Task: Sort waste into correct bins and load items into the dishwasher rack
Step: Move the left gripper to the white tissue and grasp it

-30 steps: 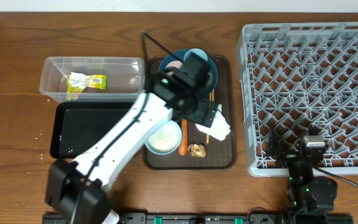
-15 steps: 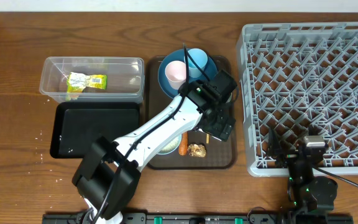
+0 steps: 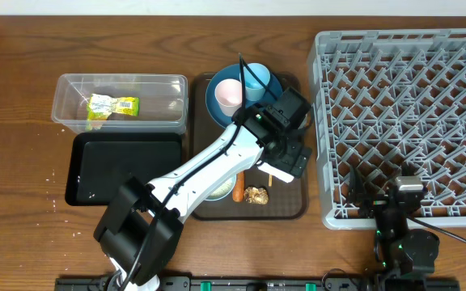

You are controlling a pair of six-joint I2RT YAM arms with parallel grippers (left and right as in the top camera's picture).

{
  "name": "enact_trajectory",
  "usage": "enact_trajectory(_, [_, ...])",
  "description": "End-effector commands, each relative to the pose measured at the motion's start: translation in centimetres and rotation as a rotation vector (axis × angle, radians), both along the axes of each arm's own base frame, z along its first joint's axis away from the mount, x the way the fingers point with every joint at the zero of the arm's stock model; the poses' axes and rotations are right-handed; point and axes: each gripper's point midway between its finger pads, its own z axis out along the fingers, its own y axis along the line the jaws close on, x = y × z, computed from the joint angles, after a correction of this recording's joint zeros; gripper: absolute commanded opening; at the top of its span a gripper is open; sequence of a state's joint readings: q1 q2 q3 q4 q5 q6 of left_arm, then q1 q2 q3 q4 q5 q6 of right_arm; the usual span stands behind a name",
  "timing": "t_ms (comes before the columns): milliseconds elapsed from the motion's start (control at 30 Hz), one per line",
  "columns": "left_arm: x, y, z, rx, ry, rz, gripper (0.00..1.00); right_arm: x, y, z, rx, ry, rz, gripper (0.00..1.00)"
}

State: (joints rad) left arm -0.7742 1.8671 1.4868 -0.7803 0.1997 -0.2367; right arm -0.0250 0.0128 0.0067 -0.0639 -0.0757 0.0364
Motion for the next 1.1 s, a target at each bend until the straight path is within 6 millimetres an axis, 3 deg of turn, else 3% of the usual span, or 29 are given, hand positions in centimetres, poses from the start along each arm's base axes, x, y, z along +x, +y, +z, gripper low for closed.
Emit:
enact_trajectory(0, [0.3, 0.0, -0.4, 0.004, -0.004, 0.014, 0.98, 0.0, 0.1, -0.1, -0.015, 0.001, 0.004, 0.99])
enact_trajectory(367, [1.0, -0.6, -0.9, -0.012, -0.017, 0.021, 0.98, 0.0, 0.1, -0.1, -0.015, 0.001, 0.005, 0.99])
enact_trajectory(800, [1.0, -0.1, -6.6, 0.089, 0.060, 0.033, 0.98, 0.0, 0.1, -0.1, -0.015, 0.001, 0.004, 0.99])
enact_trajectory(1067, [1.5, 0.4, -8.5, 0.135, 0.050, 0.044, 0.98, 0.0, 0.1, -0.1, -0.015, 0.001, 0.004, 0.99])
